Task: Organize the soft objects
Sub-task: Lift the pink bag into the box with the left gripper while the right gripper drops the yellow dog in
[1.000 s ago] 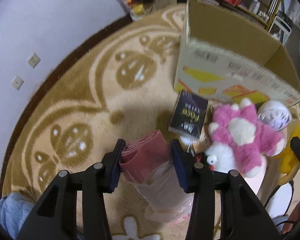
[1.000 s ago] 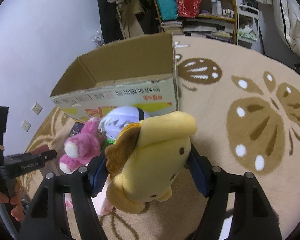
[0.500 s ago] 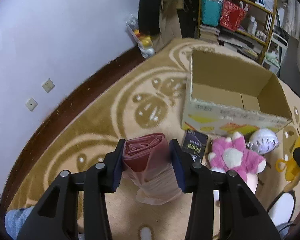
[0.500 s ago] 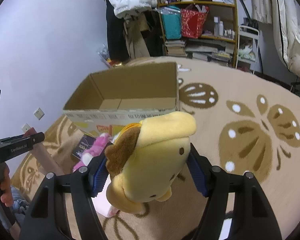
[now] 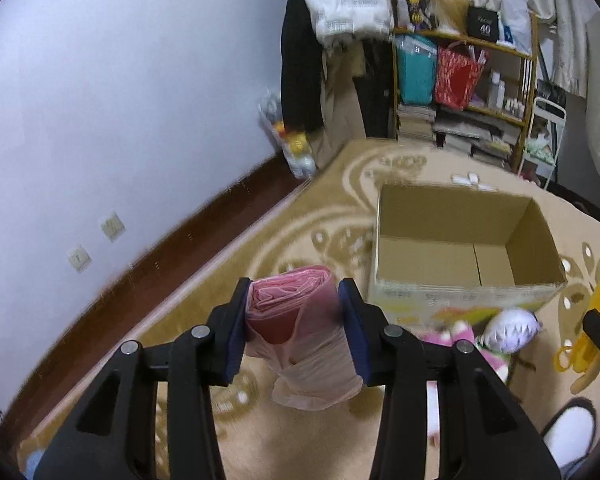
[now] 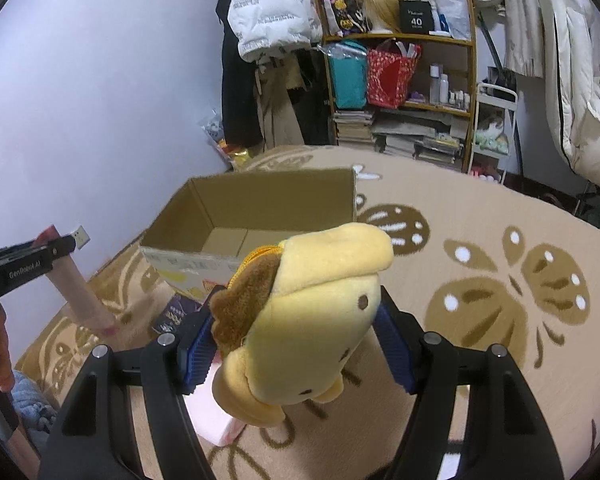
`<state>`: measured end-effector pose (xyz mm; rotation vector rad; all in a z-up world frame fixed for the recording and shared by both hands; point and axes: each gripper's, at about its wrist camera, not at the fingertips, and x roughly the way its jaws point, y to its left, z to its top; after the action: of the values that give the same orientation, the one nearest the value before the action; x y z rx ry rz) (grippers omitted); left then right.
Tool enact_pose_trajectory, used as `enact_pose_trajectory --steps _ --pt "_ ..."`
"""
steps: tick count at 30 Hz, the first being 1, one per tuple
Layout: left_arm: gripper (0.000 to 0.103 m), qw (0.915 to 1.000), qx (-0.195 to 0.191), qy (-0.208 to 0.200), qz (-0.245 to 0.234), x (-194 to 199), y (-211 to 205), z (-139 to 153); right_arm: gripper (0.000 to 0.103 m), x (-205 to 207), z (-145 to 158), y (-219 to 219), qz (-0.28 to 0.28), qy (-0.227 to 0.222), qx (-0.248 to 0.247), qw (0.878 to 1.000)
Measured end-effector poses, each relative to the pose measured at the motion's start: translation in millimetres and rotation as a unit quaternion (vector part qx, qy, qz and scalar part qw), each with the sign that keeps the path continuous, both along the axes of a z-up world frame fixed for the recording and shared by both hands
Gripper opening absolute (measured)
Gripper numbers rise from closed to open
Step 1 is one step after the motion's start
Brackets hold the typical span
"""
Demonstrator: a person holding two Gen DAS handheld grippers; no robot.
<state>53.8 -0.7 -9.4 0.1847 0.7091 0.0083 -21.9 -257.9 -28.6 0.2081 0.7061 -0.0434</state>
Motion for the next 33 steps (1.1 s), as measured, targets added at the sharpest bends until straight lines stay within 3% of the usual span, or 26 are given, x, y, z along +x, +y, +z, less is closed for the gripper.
enact_pose_trajectory --steps 3,12,22,33 --pt "0.042 0.9996 0.006 -0.028 -0.007 3.2 -4.3 12.8 0.075 3.7 5.3 0.2 0.002 -0.011 -0.004 1.000" --pt "0.042 0.9944 -0.031 -0.095 -0.036 19.1 -19.1 44.5 0.075 20.1 21.2 1.9 0.012 -0.047 -0.015 0.999" --pt "0.042 0.9816 -0.010 -0.164 -0.097 26.5 -66.4 52.1 0.075 59.0 27.9 3.0 0.025 -0.064 -0.042 0.997" --pt "0.043 0.9827 -0.060 -0.131 -0.117 60.9 -81.0 21.8 0.078 90.9 13.0 -6.6 0.028 -0.058 -0.044 0.997"
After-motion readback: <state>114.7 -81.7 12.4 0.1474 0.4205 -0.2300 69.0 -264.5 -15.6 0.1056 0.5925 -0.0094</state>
